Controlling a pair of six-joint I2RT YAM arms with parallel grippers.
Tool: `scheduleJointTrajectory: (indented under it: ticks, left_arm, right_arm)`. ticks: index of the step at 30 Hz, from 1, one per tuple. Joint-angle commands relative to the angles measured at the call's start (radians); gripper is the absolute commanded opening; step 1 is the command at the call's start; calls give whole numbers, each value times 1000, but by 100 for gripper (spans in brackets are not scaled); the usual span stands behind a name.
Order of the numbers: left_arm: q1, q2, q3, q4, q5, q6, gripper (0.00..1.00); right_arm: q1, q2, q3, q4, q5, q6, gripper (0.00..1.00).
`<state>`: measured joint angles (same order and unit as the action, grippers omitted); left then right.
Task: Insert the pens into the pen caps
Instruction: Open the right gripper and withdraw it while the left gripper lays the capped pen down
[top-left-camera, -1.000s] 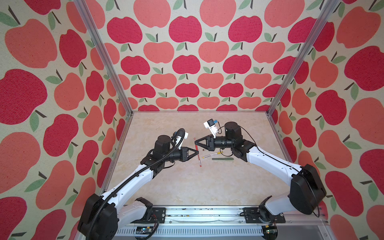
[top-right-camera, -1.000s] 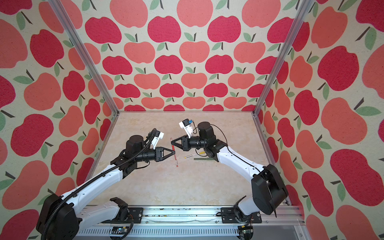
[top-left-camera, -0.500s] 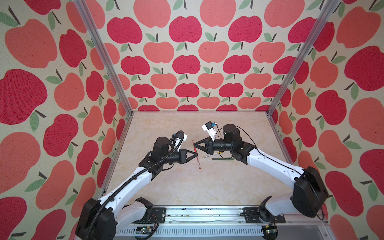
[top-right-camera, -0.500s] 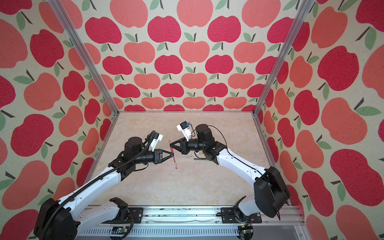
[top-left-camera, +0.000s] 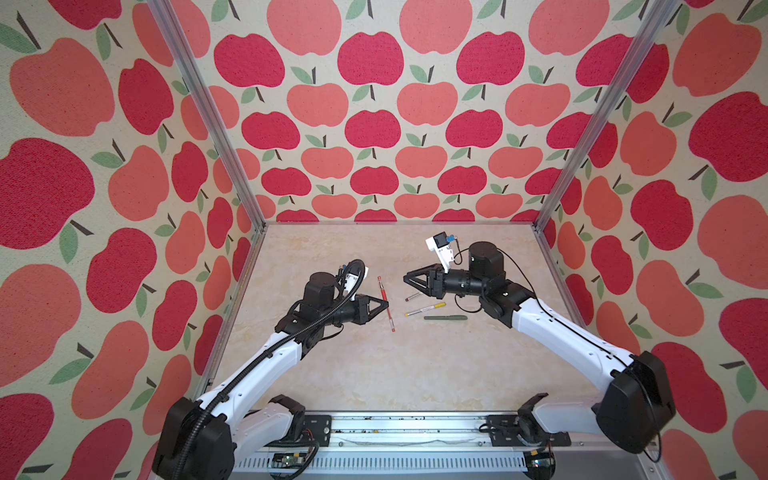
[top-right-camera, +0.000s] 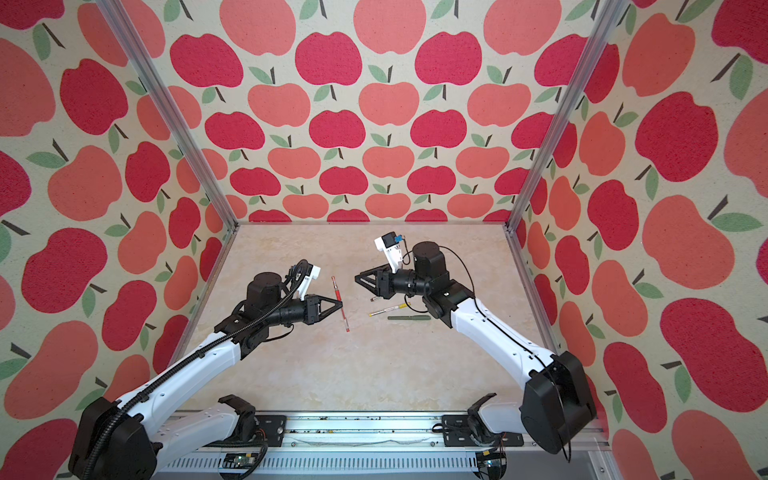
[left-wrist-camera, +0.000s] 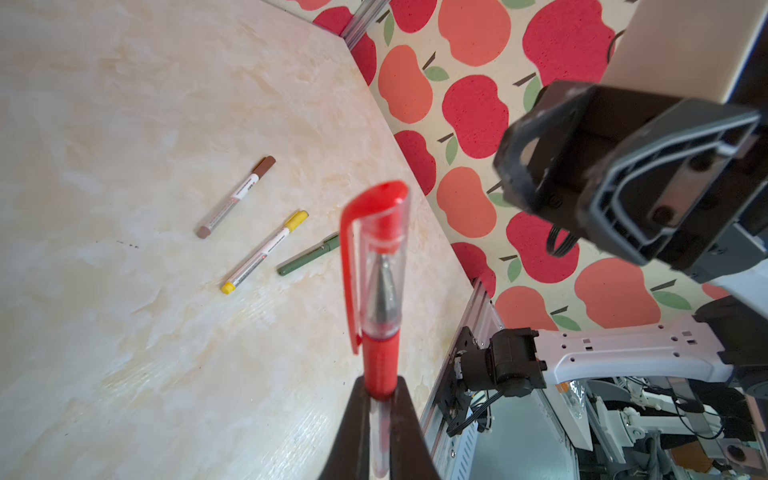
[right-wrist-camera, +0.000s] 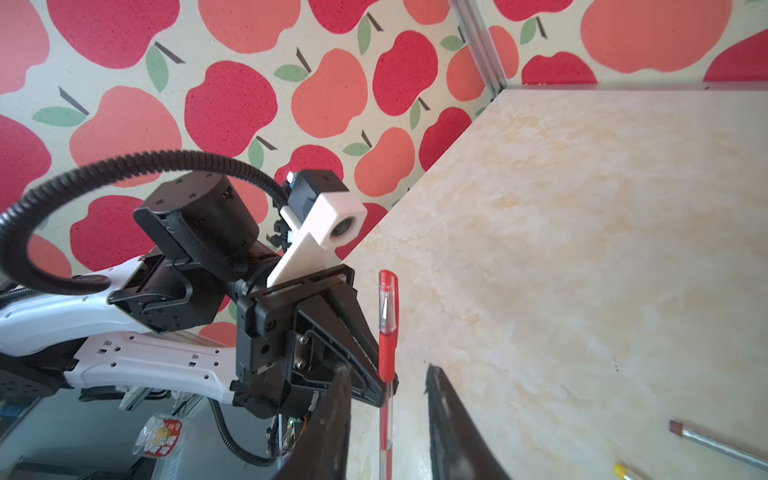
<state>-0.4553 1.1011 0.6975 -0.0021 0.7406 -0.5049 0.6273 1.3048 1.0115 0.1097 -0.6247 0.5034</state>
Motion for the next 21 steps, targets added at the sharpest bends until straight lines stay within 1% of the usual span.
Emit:
scheduleJointTrajectory:
  ticks: [1,6,8,13,16,21]
  left_arm:
    - [-30,56,61,-183,-22,146,0]
    - [-150,172,153,-338,-101,306,0]
    - [-203,237,198,-394,-138,367,0]
    - [-325,410,344,-554,-233,524,0]
    - [-389,539,456,-670,-290,619,0]
    - [-455,754,609,-821,-336,719,0]
  right_arm:
    - [-49,-58,-20,-54,118,2,35]
    - [-118,-108,-18,-237,383,-16,35]
    - [-162,-117,-20,-303,464,0,36]
    - [-260,-134,-31,-377,504,30,36]
    - [-299,-158,-54,-379,519,45,36]
    - [-335,-190,-87,-358,507,59,36]
